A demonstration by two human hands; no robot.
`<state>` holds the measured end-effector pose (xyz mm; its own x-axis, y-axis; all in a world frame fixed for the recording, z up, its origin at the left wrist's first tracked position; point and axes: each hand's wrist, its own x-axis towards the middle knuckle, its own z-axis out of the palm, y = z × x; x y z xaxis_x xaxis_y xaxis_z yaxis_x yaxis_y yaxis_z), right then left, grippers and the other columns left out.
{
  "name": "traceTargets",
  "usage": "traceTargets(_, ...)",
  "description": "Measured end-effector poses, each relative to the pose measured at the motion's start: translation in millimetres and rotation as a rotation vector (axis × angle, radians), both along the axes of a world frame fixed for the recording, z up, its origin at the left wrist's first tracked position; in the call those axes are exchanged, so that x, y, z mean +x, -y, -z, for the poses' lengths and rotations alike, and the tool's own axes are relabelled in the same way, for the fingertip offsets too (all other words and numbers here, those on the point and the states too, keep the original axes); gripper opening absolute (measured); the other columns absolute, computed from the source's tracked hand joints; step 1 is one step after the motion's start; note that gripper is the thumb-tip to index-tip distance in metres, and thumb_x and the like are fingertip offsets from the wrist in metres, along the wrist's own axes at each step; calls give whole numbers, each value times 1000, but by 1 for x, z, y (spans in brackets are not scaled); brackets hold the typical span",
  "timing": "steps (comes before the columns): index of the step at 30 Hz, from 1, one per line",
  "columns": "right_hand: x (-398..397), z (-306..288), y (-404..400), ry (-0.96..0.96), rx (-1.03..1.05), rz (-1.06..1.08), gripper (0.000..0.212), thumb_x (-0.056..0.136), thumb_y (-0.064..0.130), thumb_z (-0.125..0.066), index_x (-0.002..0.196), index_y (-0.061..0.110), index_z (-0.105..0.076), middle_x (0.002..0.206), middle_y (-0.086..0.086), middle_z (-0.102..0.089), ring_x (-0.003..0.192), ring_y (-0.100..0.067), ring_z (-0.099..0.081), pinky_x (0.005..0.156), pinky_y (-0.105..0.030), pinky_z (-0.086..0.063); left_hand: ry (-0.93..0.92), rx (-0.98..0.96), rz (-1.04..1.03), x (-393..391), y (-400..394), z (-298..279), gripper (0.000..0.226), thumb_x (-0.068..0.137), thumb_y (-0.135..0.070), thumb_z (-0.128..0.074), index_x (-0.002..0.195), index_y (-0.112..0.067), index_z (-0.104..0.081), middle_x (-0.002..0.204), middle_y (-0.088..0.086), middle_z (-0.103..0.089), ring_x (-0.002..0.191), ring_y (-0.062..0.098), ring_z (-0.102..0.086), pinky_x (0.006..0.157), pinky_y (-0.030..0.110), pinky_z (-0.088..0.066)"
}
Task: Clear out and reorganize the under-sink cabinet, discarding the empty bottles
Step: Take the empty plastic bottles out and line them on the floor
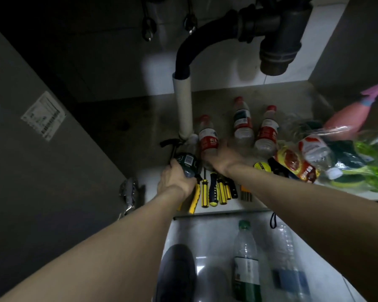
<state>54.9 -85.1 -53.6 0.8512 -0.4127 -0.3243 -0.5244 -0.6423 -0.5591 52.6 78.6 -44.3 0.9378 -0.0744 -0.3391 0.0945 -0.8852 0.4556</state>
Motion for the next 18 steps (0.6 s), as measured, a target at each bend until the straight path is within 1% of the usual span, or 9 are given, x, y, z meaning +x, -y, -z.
traceTargets(2,-2,0,-3,44,36,62,62,92,51,-57,139,14,-43,129,-12,-59,114,-32,-60,86,-37,-47,8,-47,-41,-2,1,-1,70,78,-35,-74,136,-16,-40,132,12,-55,122,34,-53,96,39,-48)
traceTargets(4,-10,-5,-4,120,133,167,57,91,44,-62,137,13,-48,129,-13,-61,117,-33,-60,86,-34,-45,41,-106,-75,-5,2,-7,67,78,-36,-73,134,-15,-42,131,12,-56,120,36,-55,93,38,-48)
traceTargets(6,-25,-13,-3,208,231,264,53,90,43,-64,132,12,-53,128,-14,-62,117,-34,-60,85,-32,-42,63,-167,-96,-11,2,-15,68,78,-37,-72,135,-16,-42,130,13,-57,119,36,-55,94,38,-47)
traceTargets(8,-49,-21,3,271,294,318,56,87,48,-65,130,14,-51,127,-11,-63,115,-33,-61,88,-33,-43,78,-221,-120,-23,0,-24,70,79,-40,-69,138,-15,-41,130,13,-58,119,36,-55,93,36,-47)
traceTargets(10,-79,-32,13,301,323,333,69,85,53,-65,140,16,-43,129,-8,-62,113,-31,-61,95,-38,-47,108,-246,-149,-42,-2,-32,70,80,-45,-64,139,-17,-41,127,14,-60,116,36,-57,86,33,-45)
traceTargets(12,-115,-44,27,351,359,349,77,82,55,-67,142,17,-40,119,-1,-65,100,-21,-63,86,-36,-50,138,-262,-175,-68,-1,-38,66,79,-51,-58,136,-20,-43,123,12,-63,110,34,-59,78,30,-38)
traceTargets(14,-155,-57,40,435,357,394,79,70,57,-69,137,22,-44,104,10,-61,91,-10,-61,75,-27,-48,190,-285,-167,-98,1,-41,67,77,-56,-54,136,-25,-43,123,8,-63,109,32,-60,78,30,-36)
traceTargets(16,-195,-65,53,540,338,445,74,60,57,-66,126,28,-48,101,15,-59,90,0,-59,71,-20,-45,272,-321,-73,-130,0,-40,69,78,-58,-52,139,-27,-39,127,4,-61,112,27,-59,79,30,-38)
traceTargets(18,-232,-71,63,603,328,484,65,61,55,-66,119,29,-51,100,16,-59,87,8,-59,70,-13,-44,314,-312,40,-160,-4,-37,71,81,-59,-51,144,-30,-32,136,2,-55,120,24,-54,86,34,-42)
